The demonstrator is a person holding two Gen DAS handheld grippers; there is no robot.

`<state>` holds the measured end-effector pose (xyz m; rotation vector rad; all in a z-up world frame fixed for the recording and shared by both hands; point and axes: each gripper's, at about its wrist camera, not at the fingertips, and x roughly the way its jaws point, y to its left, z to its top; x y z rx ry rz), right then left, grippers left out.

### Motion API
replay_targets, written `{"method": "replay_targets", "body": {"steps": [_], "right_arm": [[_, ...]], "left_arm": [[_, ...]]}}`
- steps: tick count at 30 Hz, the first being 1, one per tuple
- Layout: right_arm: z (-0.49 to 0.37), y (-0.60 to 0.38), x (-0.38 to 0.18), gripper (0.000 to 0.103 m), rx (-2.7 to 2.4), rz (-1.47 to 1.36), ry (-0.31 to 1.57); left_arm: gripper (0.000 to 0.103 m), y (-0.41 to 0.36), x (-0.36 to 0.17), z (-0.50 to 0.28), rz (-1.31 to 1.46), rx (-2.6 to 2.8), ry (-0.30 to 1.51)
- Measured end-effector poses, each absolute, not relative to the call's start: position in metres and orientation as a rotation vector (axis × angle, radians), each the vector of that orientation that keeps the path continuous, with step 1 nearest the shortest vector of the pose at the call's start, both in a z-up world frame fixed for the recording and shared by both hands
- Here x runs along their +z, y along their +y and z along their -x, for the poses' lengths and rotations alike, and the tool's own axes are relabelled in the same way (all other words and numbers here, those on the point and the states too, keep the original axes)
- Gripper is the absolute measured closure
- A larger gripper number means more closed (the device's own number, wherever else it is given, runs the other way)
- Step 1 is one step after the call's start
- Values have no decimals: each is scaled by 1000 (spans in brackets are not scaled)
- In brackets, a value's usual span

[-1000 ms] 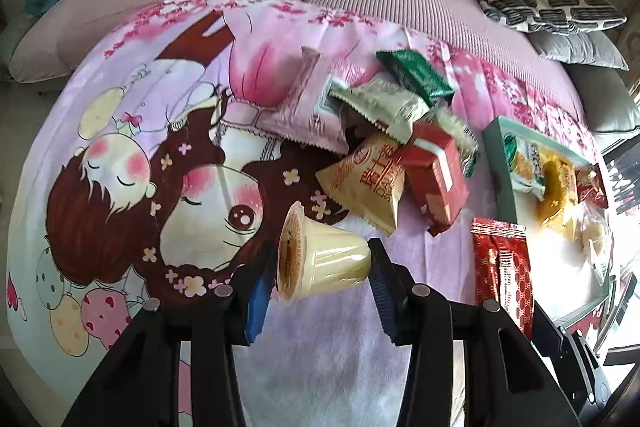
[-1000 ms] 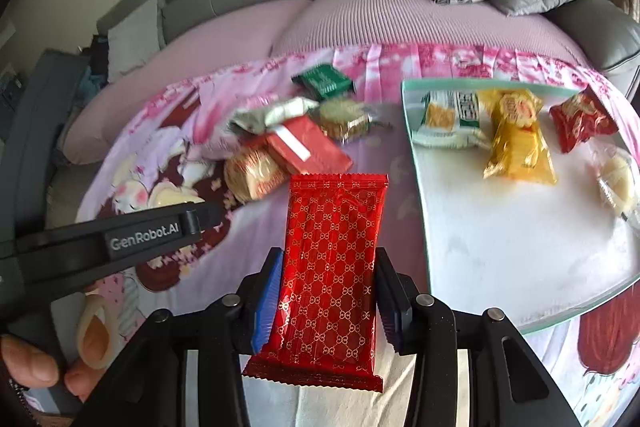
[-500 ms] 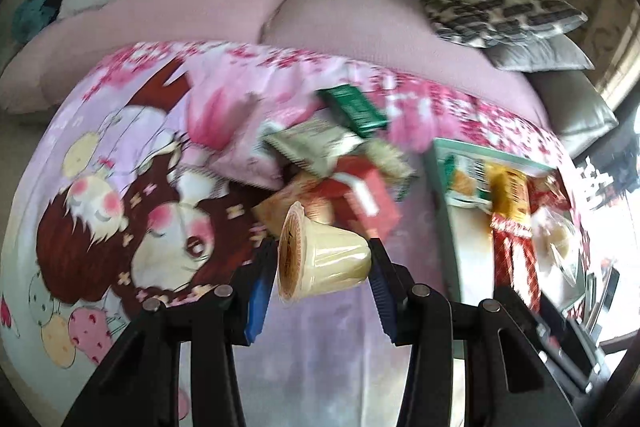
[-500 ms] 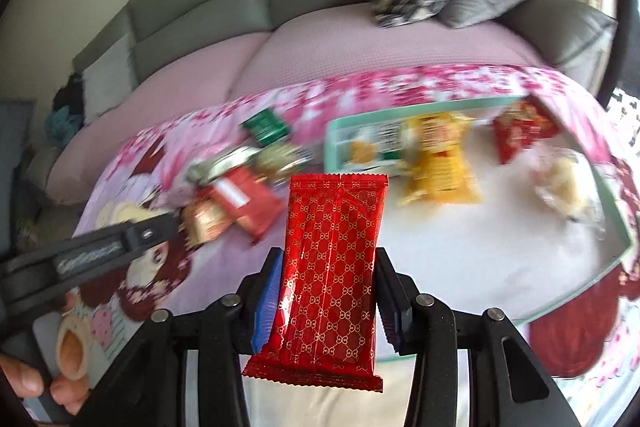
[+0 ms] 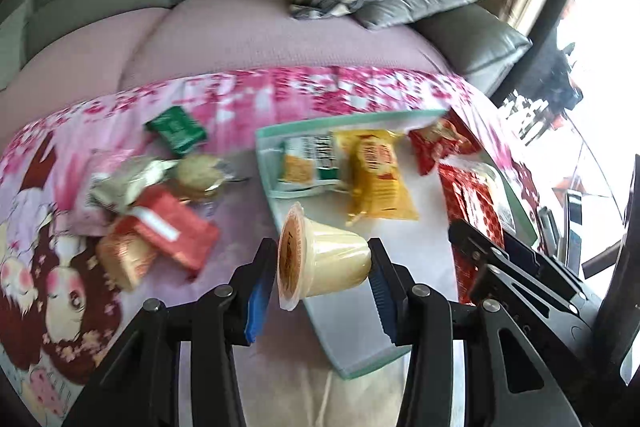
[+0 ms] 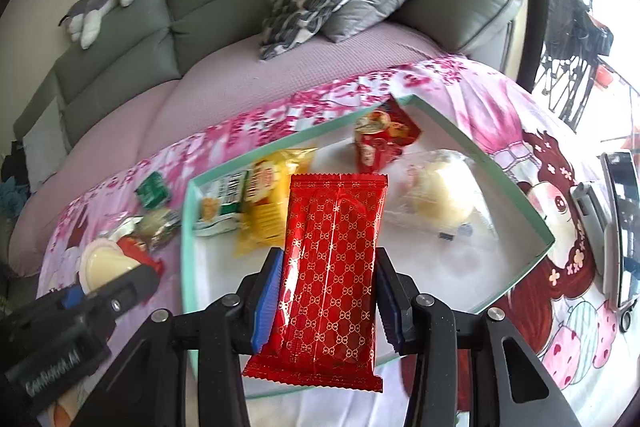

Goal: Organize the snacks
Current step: 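Lift the pudding cup and red wafer bag and carry both over the tray, then lower the pudding cup and red wafer bag into the tray and open both grippers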

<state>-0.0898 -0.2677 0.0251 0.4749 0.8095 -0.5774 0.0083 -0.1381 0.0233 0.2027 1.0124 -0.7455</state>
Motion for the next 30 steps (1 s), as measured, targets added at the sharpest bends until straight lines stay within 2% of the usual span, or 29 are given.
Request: {"method": "replay_targets", "body": {"steps": [20, 30], "right_arm": [[89, -297, 5, 57, -616, -505, 847], [86, -295, 3, 57, -597, -500, 863]], "left_arm": [[56, -189, -40, -13, -324, -745, 1134], [56, -185, -46, -17, -372, -713, 1094]]}}
